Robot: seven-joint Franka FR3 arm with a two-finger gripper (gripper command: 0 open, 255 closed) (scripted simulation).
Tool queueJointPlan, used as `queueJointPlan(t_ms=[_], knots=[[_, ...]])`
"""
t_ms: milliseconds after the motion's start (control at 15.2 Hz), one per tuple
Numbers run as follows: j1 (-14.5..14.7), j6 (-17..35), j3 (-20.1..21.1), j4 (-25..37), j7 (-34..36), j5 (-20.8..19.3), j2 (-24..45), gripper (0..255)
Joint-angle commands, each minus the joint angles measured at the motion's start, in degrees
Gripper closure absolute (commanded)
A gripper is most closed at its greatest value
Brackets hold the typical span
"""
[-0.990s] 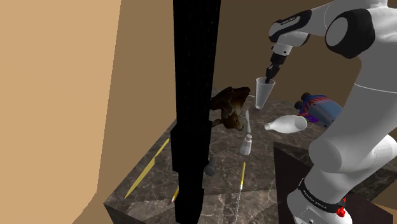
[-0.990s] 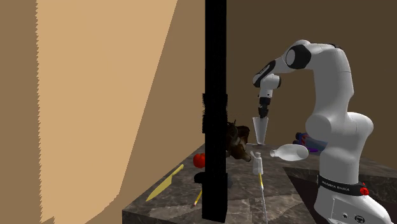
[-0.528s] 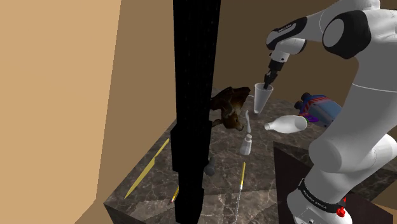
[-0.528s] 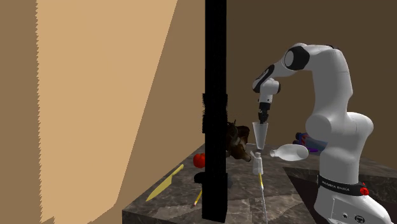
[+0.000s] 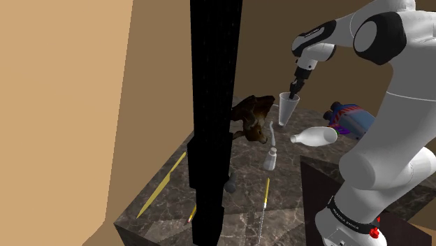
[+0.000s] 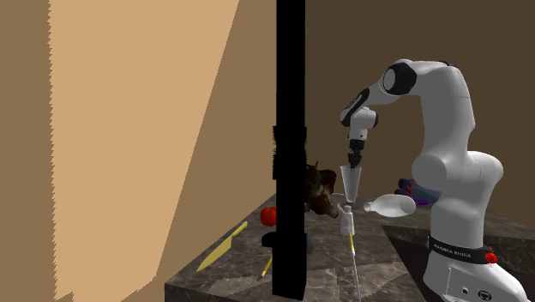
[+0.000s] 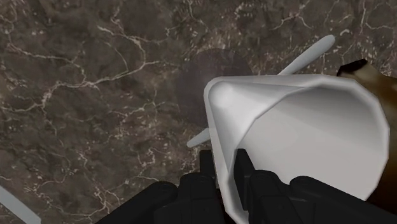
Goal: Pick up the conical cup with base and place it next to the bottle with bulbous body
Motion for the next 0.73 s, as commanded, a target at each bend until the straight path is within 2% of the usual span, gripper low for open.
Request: queueJointPlan(t_ms=[0,330,594,660], knots=[[0.0,0.0,0.0,0.0,0.0,0.0,0.0,0],[0.0,0.0,0.0,0.0,0.0,0.0,0.0,0],[-0.5,-6.8,-0.5,5.6,0.6,-0.8,-1.3,0],[-0.5,-6.8,-0.5,5.6,0.6,-0.8,-1.3,0]])
